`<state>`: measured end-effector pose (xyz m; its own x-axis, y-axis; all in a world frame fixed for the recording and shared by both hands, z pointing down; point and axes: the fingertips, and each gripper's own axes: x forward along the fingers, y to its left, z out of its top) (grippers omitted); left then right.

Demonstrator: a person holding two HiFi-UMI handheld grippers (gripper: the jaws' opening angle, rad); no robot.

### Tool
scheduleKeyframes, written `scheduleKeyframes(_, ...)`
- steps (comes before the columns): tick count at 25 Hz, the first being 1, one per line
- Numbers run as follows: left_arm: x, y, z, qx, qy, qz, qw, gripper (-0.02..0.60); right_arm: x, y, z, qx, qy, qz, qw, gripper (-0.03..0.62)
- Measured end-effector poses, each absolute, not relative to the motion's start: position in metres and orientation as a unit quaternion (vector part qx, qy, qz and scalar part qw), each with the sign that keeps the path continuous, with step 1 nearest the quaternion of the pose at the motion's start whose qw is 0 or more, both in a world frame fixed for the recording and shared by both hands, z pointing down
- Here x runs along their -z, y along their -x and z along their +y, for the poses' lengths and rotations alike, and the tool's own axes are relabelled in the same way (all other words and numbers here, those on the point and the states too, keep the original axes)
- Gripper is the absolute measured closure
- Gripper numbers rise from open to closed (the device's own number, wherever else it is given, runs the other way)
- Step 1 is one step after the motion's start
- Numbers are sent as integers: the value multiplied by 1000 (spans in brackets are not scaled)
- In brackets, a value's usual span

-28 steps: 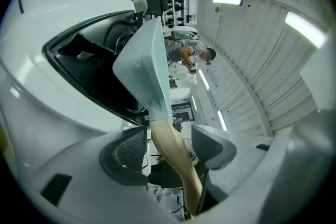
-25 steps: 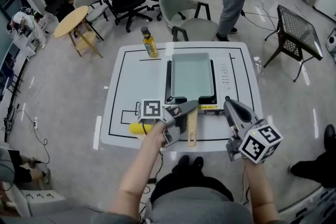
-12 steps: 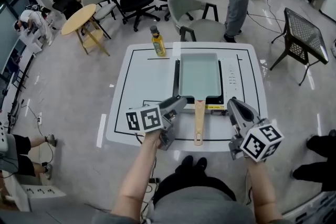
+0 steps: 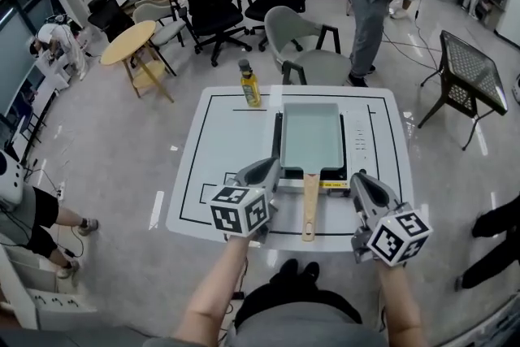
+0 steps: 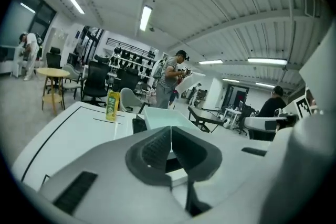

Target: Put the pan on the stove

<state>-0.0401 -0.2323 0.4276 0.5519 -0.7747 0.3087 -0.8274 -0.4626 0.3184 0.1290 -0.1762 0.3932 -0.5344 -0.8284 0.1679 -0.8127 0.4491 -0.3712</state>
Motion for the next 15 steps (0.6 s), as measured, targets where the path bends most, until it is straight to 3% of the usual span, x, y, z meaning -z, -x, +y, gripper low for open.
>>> scheduleKeyframes(15, -419, 43, -236, -77, -854, -486, 168, 575, -399, -134, -182, 185, 506, 842, -3, 591)
